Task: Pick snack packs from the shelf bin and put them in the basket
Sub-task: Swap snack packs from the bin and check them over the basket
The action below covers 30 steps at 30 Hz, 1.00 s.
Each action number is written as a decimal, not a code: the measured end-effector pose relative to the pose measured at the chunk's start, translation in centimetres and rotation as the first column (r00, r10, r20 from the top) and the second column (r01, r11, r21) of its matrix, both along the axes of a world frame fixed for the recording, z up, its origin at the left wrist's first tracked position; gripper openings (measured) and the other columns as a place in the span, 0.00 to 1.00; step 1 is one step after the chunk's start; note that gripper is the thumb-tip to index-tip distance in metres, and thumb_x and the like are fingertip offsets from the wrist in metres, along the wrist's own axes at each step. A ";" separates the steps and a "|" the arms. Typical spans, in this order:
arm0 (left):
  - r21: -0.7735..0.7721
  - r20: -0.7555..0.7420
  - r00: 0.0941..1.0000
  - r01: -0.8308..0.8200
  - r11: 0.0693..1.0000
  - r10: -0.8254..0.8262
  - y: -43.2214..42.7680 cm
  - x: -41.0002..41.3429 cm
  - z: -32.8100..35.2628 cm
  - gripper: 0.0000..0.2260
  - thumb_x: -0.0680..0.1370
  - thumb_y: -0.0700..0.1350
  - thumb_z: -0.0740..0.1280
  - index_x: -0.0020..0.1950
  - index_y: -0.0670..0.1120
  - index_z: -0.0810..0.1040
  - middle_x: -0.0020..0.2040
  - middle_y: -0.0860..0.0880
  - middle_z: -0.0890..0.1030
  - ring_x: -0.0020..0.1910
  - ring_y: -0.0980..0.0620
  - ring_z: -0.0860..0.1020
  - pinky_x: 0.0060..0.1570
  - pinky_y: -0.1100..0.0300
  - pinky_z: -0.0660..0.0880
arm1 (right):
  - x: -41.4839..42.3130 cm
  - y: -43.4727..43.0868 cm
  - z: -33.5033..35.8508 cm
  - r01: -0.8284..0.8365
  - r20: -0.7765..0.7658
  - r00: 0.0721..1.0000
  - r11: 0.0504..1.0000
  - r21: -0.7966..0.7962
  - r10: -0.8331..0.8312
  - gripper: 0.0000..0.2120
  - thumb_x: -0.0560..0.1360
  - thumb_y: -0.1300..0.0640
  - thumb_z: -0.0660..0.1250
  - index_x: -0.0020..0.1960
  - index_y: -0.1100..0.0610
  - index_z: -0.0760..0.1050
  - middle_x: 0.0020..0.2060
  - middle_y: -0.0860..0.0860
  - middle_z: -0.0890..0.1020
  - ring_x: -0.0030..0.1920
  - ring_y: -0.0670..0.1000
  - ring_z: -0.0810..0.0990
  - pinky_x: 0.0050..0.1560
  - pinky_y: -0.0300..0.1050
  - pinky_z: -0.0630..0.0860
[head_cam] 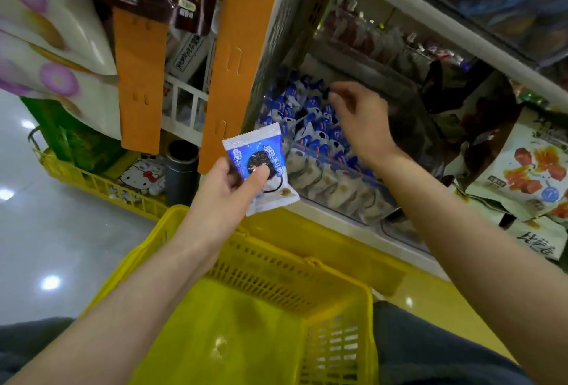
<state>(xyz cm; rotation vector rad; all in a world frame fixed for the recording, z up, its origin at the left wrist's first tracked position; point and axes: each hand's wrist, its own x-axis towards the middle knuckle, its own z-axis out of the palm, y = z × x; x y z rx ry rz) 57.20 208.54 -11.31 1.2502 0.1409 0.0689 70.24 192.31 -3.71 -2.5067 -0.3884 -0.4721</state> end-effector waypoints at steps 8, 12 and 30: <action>-0.008 0.029 1.000 -0.008 1.000 0.009 1.0 0.6 0.4 0.12 0.76 0.46 0.65 0.59 0.53 0.72 0.53 0.57 0.81 0.50 0.65 0.79 0.44 0.75 0.74 | 8.1 0.9 -2.3 0.105 -0.293 0.939 0.961 -0.256 -0.181 0.17 0.78 0.51 0.62 0.48 0.67 0.77 0.38 0.58 0.76 0.39 0.53 0.74 0.39 0.43 0.67; -0.002 0.032 0.999 -0.006 1.000 0.006 1.1 0.8 0.4 0.11 0.75 0.47 0.65 0.57 0.55 0.72 0.53 0.57 0.80 0.49 0.66 0.78 0.41 0.76 0.73 | 9.0 1.3 -2.6 0.148 -0.294 0.923 0.933 -0.329 -0.250 0.15 0.76 0.49 0.65 0.41 0.63 0.76 0.32 0.55 0.74 0.37 0.53 0.74 0.37 0.45 0.67; 0.013 -0.030 0.998 0.063 0.998 -0.063 0.5 0.4 0.8 0.13 0.77 0.45 0.64 0.61 0.52 0.72 0.56 0.52 0.79 0.55 0.58 0.77 0.55 0.61 0.74 | 4.2 -1.2 1.5 0.287 -0.040 0.957 0.922 0.260 -0.286 0.12 0.76 0.58 0.65 0.57 0.61 0.78 0.54 0.55 0.81 0.56 0.51 0.78 0.60 0.40 0.72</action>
